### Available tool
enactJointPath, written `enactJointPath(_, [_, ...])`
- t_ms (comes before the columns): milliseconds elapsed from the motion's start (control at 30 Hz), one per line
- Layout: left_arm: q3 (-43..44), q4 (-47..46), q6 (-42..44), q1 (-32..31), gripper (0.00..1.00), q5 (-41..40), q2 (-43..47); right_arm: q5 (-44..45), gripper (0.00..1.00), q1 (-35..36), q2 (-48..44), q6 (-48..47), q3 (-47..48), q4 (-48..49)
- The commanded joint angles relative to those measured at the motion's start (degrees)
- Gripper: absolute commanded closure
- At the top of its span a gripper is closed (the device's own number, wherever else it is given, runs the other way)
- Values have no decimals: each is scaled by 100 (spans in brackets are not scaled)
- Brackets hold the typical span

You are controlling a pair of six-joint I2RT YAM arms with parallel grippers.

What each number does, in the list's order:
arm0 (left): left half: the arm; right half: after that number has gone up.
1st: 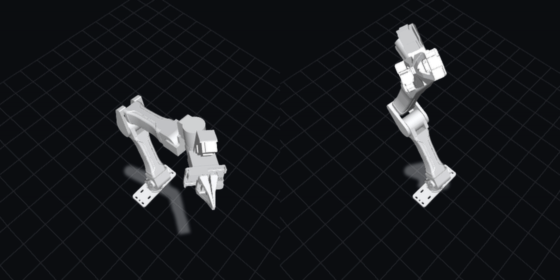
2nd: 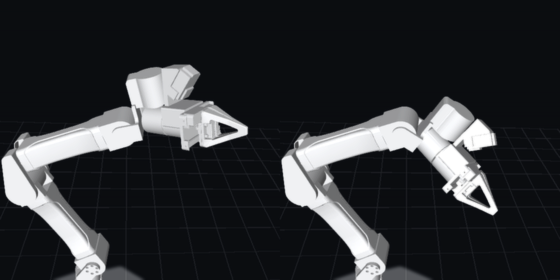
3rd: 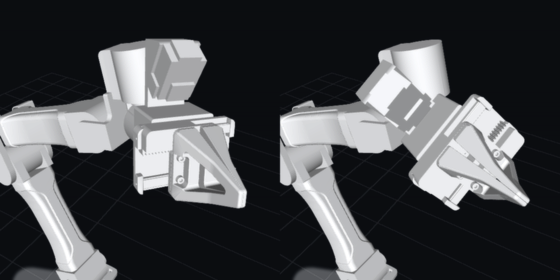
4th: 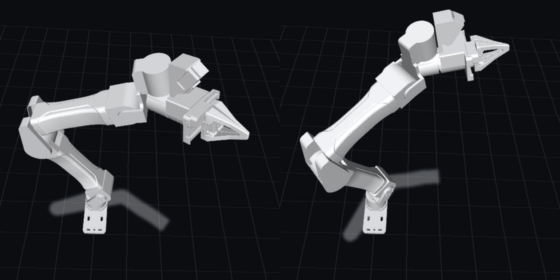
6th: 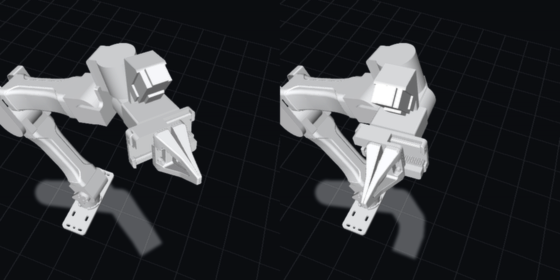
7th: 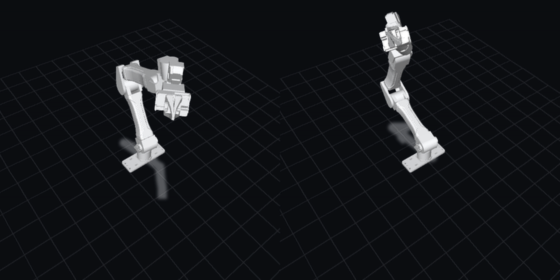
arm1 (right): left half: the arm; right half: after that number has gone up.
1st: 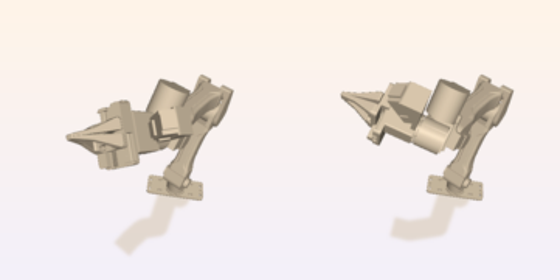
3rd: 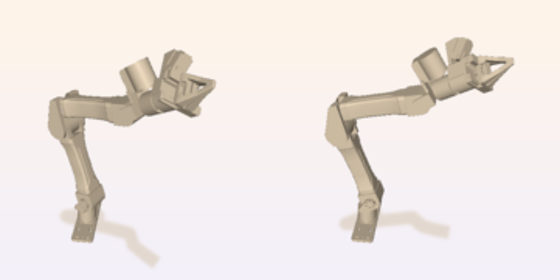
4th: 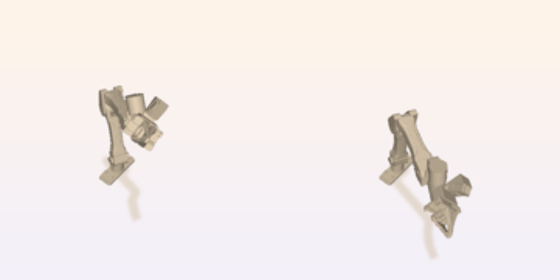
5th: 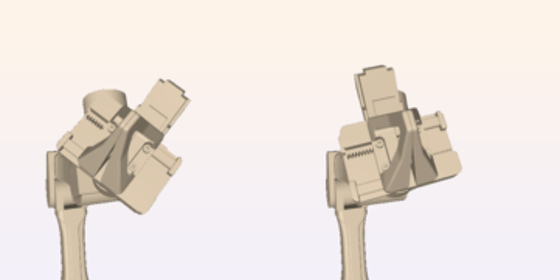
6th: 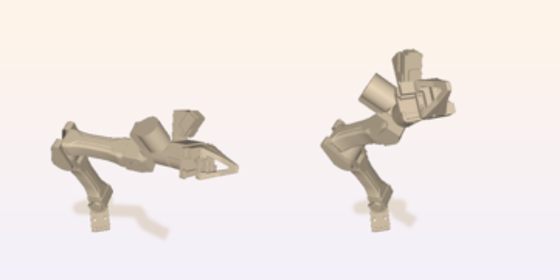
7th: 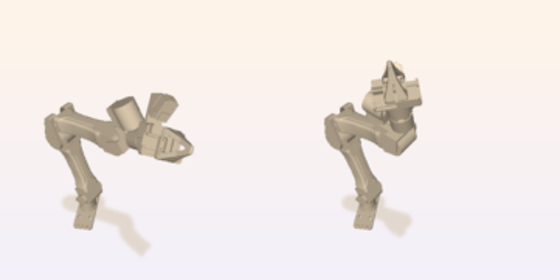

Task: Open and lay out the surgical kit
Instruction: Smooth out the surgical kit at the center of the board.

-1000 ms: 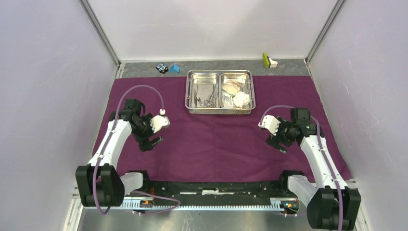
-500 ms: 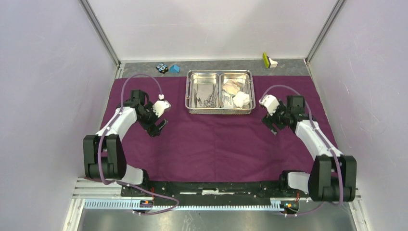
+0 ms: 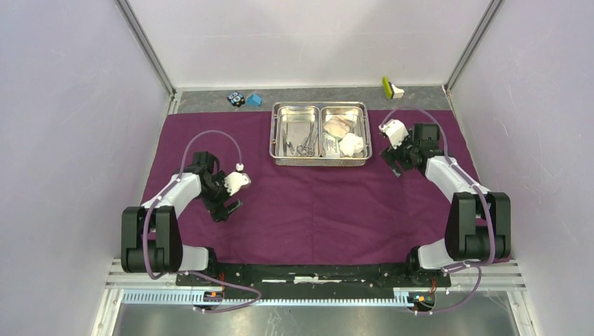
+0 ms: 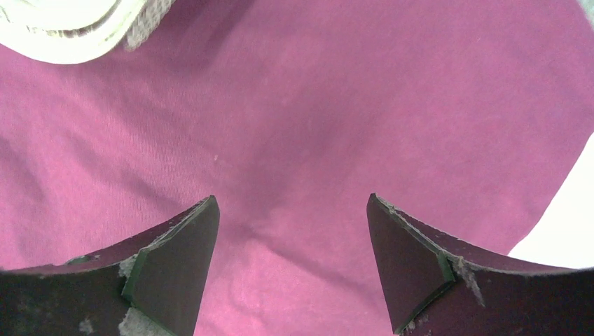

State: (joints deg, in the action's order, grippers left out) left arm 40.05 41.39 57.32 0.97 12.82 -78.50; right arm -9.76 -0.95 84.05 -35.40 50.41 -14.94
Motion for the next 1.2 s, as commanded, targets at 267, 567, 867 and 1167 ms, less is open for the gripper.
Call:
enactJointPath(267, [-582,88,583,-9,0,-667,660,380,16,-472,-1259,-1056,-1290,-982])
enactJointPath(567, [-720,102,533,-10,0,-793,676,413,16,-1129,-2434,-2012,-1974,-2183])
enactJointPath(867, [-932,212,599,-3,0,-1038,970,769,16,-1653,-2806,-2949,-2481,-2839])
enactJointPath(1167, [-831,296,678,-4,0,-1196,990,1210,16,-1679,-3110,-3376,-3022,-3313])
